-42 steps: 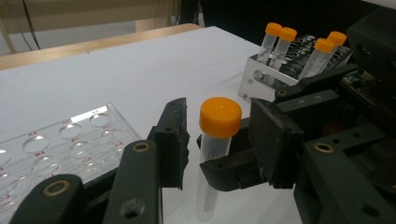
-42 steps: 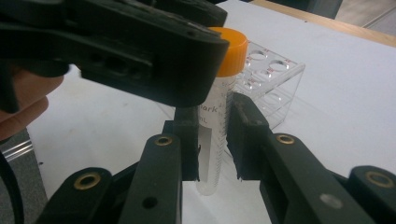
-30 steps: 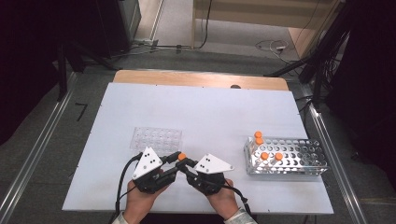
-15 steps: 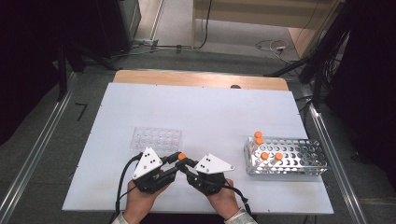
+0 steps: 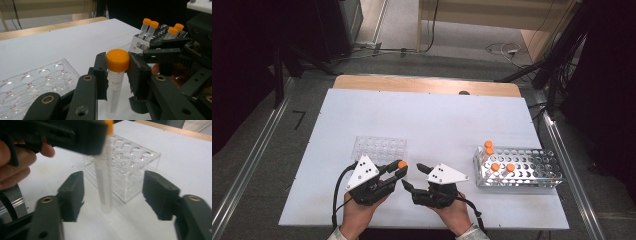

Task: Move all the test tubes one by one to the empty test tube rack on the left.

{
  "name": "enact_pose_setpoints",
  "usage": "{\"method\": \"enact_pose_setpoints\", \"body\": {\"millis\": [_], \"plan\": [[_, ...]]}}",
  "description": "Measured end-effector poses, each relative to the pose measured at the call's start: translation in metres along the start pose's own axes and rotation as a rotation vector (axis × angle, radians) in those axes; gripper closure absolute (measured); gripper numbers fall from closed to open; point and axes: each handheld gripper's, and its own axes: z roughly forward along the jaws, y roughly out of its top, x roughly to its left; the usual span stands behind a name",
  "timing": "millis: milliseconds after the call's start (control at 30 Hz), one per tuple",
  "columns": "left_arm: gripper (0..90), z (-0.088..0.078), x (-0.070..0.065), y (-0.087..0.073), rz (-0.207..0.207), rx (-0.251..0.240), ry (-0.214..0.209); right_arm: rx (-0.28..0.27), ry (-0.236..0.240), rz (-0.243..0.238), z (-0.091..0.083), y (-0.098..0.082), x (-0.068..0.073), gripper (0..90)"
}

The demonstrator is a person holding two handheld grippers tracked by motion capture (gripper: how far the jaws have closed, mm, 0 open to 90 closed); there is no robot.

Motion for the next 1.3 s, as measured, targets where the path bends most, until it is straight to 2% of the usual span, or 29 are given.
{"method": "enact_pose_setpoints", "body": {"millis": [200, 433, 667, 1067, 1300], "plan": [[70.5, -0.006, 0.005, 0.003, -0.013, -0.01, 0.014, -0.003, -0.018, 0.035, -0.009, -0.007, -0.011, 25.3], [70.5, -0.014, 0.009, 0.008, -0.019, -0.028, 0.019, 0.004, -0.038, 0.052, -0.024, -0.018, -0.02, 25.1], [70.5, -0.026, 0.019, 0.015, -0.035, -0.056, 0.047, 0.0, -0.055, 0.061, -0.038, -0.023, -0.027, 25.2], [70.5, -0.047, 0.046, 0.022, -0.069, -0.082, 0.134, -0.017, -0.065, 0.074, -0.044, -0.023, -0.03, 25.8], [70.5, -0.06, 0.062, 0.025, -0.078, -0.101, 0.222, -0.012, -0.066, 0.08, -0.044, -0.024, -0.032, 25.8]]}}
